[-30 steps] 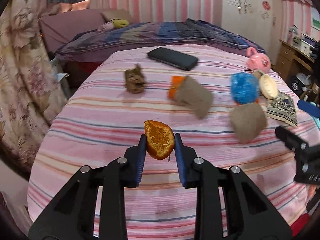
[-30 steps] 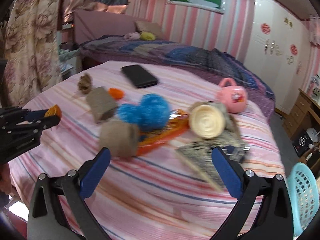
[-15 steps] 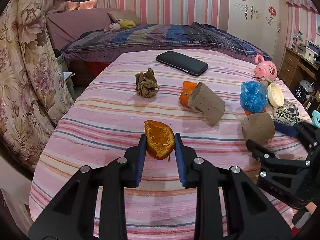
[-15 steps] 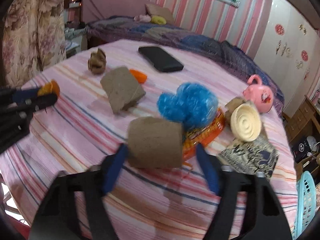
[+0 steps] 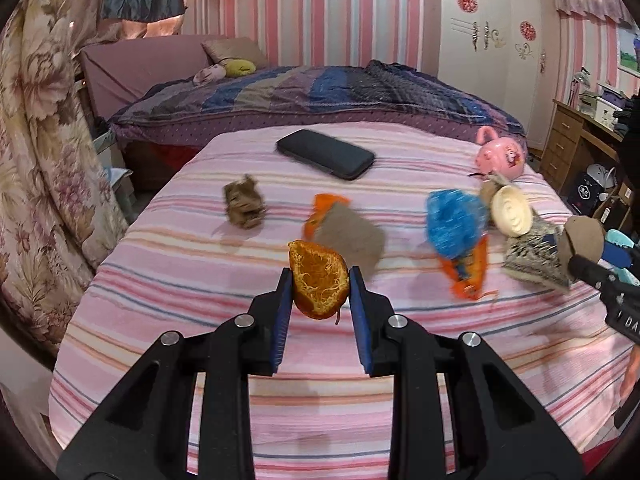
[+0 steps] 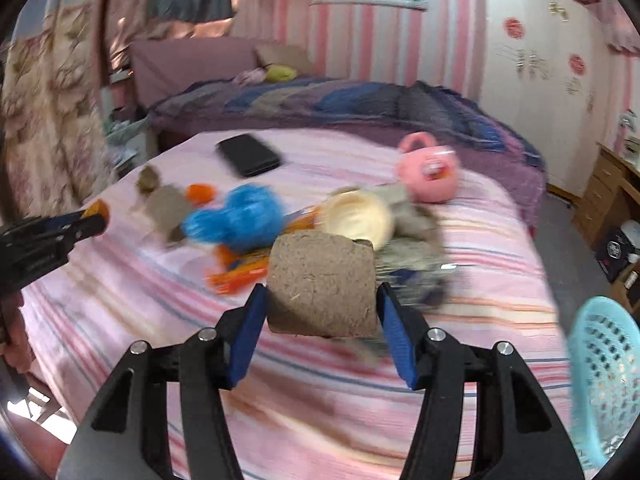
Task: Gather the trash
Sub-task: 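Carry both items to the blue basket and release them from both tools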
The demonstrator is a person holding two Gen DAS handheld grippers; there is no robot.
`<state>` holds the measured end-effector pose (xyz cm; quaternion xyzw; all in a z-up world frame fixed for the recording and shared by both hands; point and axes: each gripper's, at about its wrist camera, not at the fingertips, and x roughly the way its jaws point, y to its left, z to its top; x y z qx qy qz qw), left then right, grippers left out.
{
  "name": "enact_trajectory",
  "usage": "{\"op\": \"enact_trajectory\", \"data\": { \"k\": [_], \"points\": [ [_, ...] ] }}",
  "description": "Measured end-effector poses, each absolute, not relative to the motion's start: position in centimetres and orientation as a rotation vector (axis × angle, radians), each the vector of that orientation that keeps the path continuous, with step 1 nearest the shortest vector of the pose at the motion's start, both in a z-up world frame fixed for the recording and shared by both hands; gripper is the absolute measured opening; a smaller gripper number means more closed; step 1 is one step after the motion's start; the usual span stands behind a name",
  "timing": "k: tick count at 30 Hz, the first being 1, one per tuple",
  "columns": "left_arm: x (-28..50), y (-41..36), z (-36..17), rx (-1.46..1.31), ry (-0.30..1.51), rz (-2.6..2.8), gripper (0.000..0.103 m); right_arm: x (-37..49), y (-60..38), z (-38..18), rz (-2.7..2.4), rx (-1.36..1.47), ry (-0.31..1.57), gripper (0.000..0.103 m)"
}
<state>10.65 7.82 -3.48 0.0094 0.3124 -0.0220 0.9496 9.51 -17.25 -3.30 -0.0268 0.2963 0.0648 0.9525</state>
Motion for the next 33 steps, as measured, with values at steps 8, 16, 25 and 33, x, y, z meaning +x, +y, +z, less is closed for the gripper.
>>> {"op": "enact_trajectory", "data": {
  "k": [8,16,25,33],
  "points": [
    [10.7,1.6,-1.6,0.012,0.575,-0.087,0.027,8.6,-25.0,-2.2,0.024,0.0,0.568,0.056],
    [9.8,-4.8,-1.5,0.082,0.542,-0.147,0.027,6.6,-32.8,-2.7,-0.101,0.004,0.576,0.056],
    [9.5,-12.3,-0.3,0.107,0.515,-0.226,0.027,4.0,-42.9,-3.4,-0.264,0.044,0.598,0.056],
    [10.4,-22.5,-1.2,0.075,0.539,-0.387,0.027,2.5,-48.5,-4.7,-0.352,0.045,0.637,0.056]
  ]
}}
